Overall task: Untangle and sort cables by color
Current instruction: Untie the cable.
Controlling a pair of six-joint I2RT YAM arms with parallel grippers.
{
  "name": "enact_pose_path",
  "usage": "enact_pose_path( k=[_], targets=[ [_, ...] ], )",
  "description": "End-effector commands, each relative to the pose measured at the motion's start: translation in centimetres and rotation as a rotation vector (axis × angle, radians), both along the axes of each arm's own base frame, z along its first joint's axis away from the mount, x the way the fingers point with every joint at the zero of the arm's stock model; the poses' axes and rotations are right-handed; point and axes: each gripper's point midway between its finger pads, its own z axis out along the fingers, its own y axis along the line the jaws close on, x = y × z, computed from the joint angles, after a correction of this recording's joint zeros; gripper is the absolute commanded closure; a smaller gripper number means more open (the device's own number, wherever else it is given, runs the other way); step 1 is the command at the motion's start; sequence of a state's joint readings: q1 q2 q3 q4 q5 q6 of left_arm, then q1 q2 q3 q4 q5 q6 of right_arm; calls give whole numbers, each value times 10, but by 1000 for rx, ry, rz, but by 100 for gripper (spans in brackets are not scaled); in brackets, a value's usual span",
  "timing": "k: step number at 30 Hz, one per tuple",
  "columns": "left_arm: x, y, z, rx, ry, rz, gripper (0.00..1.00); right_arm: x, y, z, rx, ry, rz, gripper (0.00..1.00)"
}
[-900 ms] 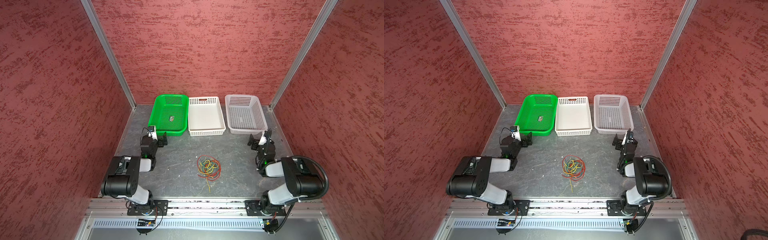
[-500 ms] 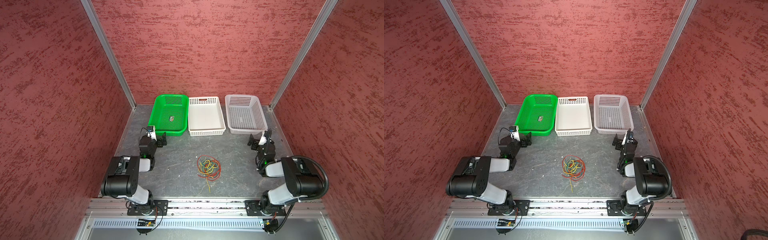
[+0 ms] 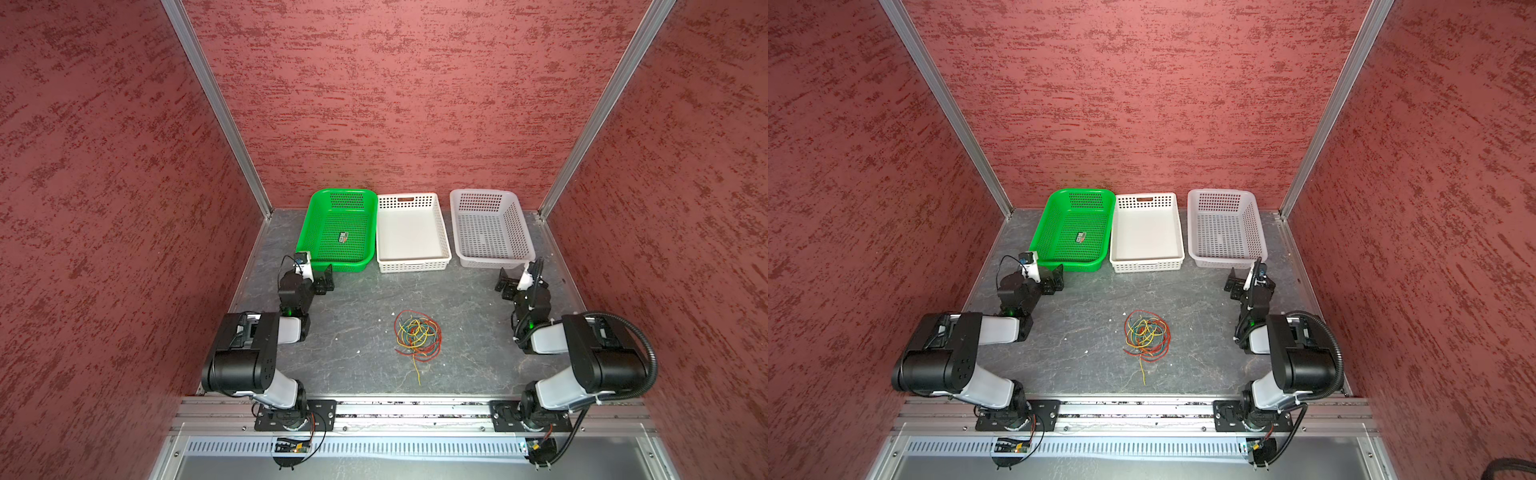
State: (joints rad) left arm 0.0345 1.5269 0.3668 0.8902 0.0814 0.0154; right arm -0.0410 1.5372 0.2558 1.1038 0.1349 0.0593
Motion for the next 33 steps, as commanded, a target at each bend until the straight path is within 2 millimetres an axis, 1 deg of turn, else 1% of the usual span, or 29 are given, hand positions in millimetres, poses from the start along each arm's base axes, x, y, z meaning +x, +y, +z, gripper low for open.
enact_pose_path(
  k=[1, 6, 8, 9, 11, 12, 14, 16, 18, 19, 21, 23, 24, 25, 26, 29, 30, 32, 33],
  targets=[
    [4, 0, 3, -3, -6, -8, 1, 9, 0, 20, -22, -67, 12, 1],
    [4, 0, 3, -1, -6, -7, 1, 9, 0, 20, -23, -66, 12, 1],
    [4, 8, 11, 27, -11, 83, 0, 8, -1, 21, -24, -70, -1, 1],
    [3, 11, 20, 44, -17, 122, 0, 7, -6, 25, -22, -74, -40, 1],
    [-2, 10, 33, 63, 7, 157, 1, 5, -9, 33, -27, -69, -76, 1],
    [-4, 7, 40, 62, 17, 160, 1, 2, -8, 43, -25, -76, -71, 1],
    [-11, -3, 56, 41, -2, 141, 0, 0, -5, 48, 22, -48, -62, 1],
    [-22, -21, 76, 9, -62, 67, 1, -1, -5, 46, 96, -7, -78, 1],
    [-34, -38, 92, -21, -104, -7, 0, -1, -1, 43, 91, 33, -54, 1],
    [-41, -44, 96, -39, -102, -40, 1, -2, -2, 41, 94, 61, -65, 1],
    [-51, -57, 111, -80, -125, -108, 0, -4, 0, 41, 91, 81, -50, 1],
    [-59, -70, 123, -140, -154, -173, 0, -6, 9, 49, 85, 69, 5, 1],
    [-64, -78, 132, -177, -185, -215, 1, -6, 10, 58, 117, 51, 2, 1],
    [-68, -84, 140, -210, -213, -255, 1, -8, 7, 63, 184, 42, -32, 1],
    [-73, -91, 151, -254, -250, -296, 1, -9, 8, 72, 255, 22, -31, 1],
    [-84, -106, 173, -368, -269, -398, 1, -12, 51, 96, 372, -15, 211, 1],
    [-85, -114, 175, -388, -235, -437, 1, -15, 67, 101, 424, -6, 292, 1],
    [-87, -130, 175, -407, -144, -507, 1, -19, 93, 97, 531, 55, 412, 1],
    [-89, -139, 175, -403, -108, -540, 0, -21, 106, 88, 568, 118, 454, 3]
  ],
)
